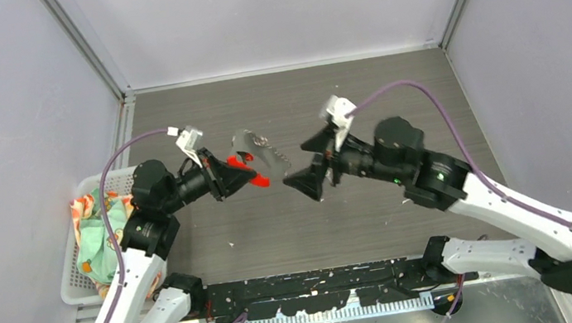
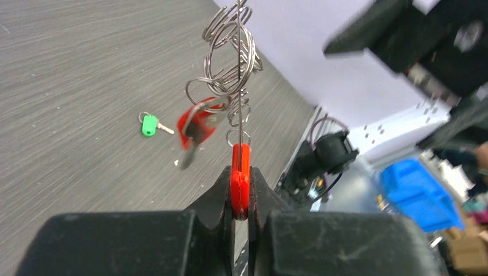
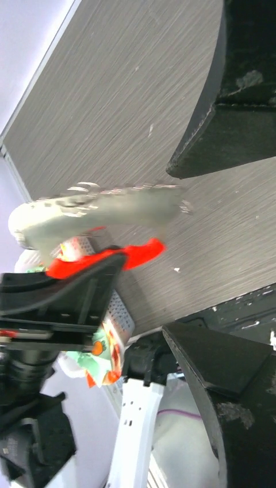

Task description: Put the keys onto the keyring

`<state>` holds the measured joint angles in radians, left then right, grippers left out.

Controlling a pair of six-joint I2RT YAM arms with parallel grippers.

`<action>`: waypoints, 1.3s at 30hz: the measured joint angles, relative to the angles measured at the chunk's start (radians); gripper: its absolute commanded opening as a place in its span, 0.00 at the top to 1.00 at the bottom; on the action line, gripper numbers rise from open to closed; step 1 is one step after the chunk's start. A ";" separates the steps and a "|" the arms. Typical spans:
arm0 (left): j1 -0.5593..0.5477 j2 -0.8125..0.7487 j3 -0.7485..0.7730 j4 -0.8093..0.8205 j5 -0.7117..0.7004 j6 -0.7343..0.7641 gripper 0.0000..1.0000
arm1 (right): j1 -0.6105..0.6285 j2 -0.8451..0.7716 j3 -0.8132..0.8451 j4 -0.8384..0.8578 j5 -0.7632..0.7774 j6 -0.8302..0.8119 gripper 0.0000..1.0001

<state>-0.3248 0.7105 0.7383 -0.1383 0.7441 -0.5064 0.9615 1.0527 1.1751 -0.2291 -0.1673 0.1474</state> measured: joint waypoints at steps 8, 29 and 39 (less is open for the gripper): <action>0.053 0.115 0.076 0.125 0.000 -0.309 1.00 | -0.002 -0.316 -0.377 0.140 0.084 0.015 0.00; 0.053 0.121 0.209 0.061 -0.003 -0.456 1.00 | -0.002 -0.125 -0.359 0.416 0.168 -0.204 0.26; 0.053 0.121 0.215 0.041 -0.014 -0.456 1.00 | -0.001 -0.046 -0.298 0.473 0.203 -0.232 0.36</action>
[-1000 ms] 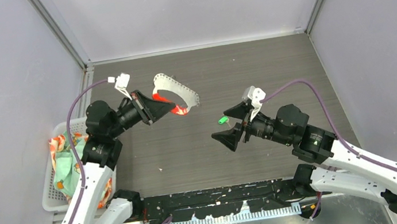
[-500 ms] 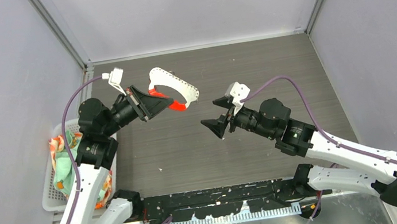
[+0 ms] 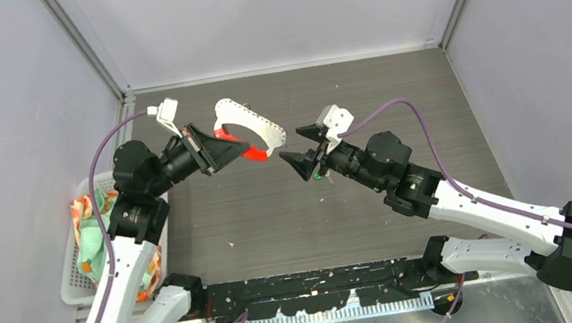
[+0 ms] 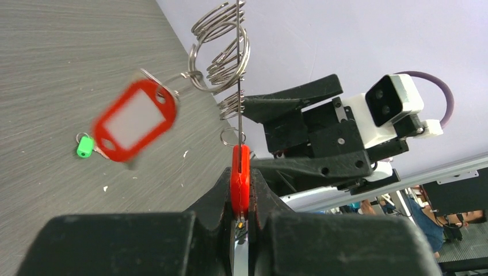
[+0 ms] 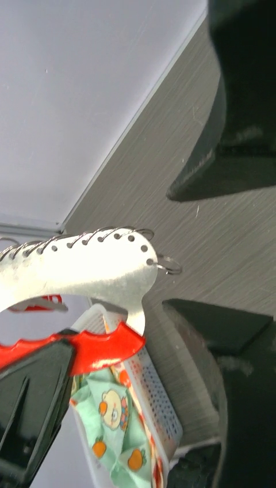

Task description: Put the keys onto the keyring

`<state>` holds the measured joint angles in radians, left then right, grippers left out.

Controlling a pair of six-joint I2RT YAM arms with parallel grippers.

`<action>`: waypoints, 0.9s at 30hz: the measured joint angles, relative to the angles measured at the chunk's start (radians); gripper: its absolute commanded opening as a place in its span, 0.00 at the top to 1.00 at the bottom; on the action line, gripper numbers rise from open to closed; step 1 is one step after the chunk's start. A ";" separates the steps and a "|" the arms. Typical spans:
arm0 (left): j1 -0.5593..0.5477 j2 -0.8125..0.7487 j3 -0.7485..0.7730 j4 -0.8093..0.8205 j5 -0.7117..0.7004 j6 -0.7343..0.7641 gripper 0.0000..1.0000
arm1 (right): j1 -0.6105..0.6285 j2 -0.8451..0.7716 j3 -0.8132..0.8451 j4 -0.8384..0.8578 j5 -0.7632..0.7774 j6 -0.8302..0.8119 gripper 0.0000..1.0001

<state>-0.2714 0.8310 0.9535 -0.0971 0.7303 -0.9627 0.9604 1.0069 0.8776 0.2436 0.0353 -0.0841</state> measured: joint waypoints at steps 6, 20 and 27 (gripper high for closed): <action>0.002 0.000 0.020 -0.013 -0.004 0.000 1.00 | 0.001 0.025 0.001 0.000 0.061 -0.028 0.57; 0.002 0.000 0.028 -0.024 -0.012 0.001 1.00 | 0.021 0.041 0.018 0.025 0.082 -0.037 0.76; 0.003 -0.005 0.028 -0.035 -0.024 0.001 1.00 | 0.023 0.043 0.031 0.011 0.067 -0.042 0.99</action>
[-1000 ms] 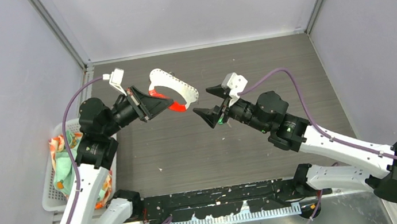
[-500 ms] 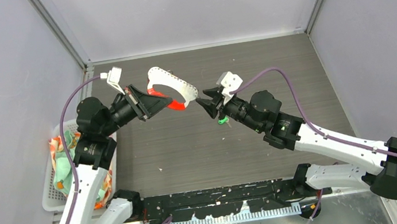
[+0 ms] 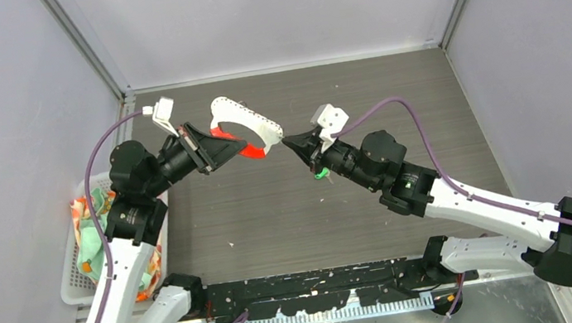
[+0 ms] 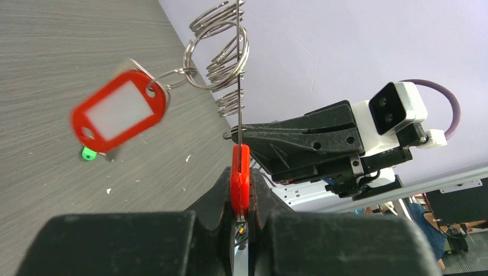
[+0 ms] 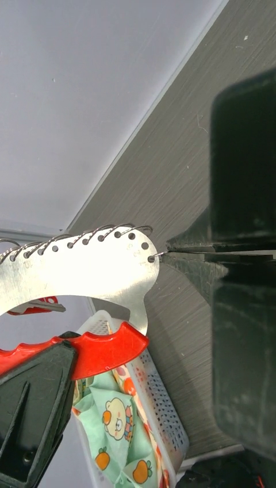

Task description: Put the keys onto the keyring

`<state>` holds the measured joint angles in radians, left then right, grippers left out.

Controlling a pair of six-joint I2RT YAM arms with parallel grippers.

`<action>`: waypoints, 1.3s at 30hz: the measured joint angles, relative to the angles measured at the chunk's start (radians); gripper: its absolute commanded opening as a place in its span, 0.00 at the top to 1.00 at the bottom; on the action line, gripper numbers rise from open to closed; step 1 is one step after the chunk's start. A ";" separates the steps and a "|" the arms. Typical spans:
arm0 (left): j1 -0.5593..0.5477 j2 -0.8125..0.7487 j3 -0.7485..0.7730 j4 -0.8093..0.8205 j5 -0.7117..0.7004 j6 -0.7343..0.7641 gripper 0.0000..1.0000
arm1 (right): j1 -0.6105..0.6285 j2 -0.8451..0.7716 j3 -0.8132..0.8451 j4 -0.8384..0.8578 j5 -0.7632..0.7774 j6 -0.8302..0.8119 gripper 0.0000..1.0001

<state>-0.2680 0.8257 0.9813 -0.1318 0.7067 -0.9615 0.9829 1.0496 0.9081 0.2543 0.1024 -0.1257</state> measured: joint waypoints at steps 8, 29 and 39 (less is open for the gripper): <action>0.011 -0.026 -0.006 -0.053 -0.024 0.078 0.35 | 0.002 0.000 0.063 -0.162 -0.060 -0.004 0.99; 0.037 -0.274 -0.064 -0.409 0.195 1.070 0.52 | 0.097 0.229 0.490 -1.099 -0.245 0.014 0.99; 0.019 -0.105 -0.065 -0.399 0.456 1.132 0.56 | 0.151 0.226 0.484 -0.918 -0.356 -0.005 0.99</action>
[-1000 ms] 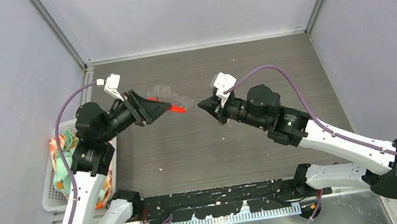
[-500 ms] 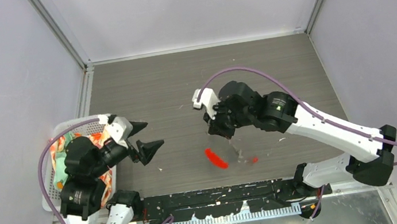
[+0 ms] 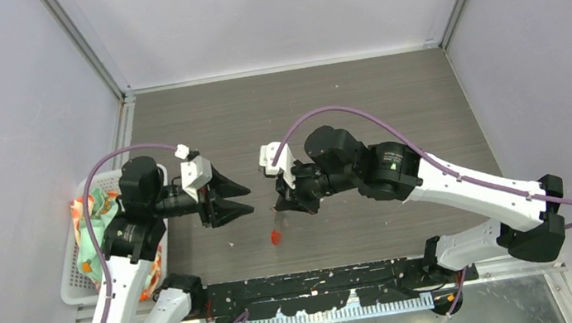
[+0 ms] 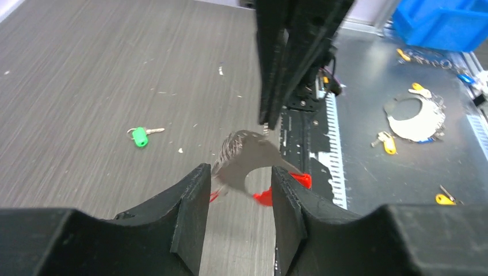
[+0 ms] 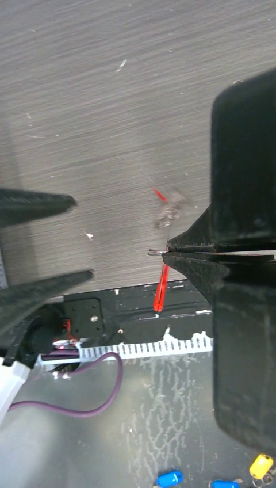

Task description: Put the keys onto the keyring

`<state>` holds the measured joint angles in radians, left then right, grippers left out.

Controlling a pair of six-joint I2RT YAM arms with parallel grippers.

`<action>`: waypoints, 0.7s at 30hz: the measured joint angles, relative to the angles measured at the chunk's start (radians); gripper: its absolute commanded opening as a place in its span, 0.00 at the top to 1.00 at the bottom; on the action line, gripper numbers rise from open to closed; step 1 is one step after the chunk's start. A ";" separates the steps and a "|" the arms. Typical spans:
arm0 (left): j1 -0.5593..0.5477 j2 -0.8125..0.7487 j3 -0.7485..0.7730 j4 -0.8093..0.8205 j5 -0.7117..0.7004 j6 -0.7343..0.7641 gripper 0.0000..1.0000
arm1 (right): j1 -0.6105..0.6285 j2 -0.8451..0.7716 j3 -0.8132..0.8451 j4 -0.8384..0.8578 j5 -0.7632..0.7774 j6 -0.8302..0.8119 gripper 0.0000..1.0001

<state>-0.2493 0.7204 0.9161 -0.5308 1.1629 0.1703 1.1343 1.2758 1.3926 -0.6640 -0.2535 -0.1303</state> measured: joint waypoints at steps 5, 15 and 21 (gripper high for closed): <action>-0.057 -0.003 0.023 -0.073 0.043 0.095 0.55 | 0.007 0.002 -0.002 0.080 -0.019 0.005 0.99; -0.111 0.018 0.036 -0.173 0.040 0.213 0.70 | 0.030 0.040 -0.001 0.124 -0.042 0.006 0.99; -0.132 0.038 0.044 -0.188 0.037 0.230 0.76 | 0.031 0.041 0.000 0.133 -0.051 0.005 0.99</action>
<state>-0.3813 0.7582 0.9604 -0.7185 1.1995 0.4000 1.1656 1.3170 1.3930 -0.5308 -0.3050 -0.1249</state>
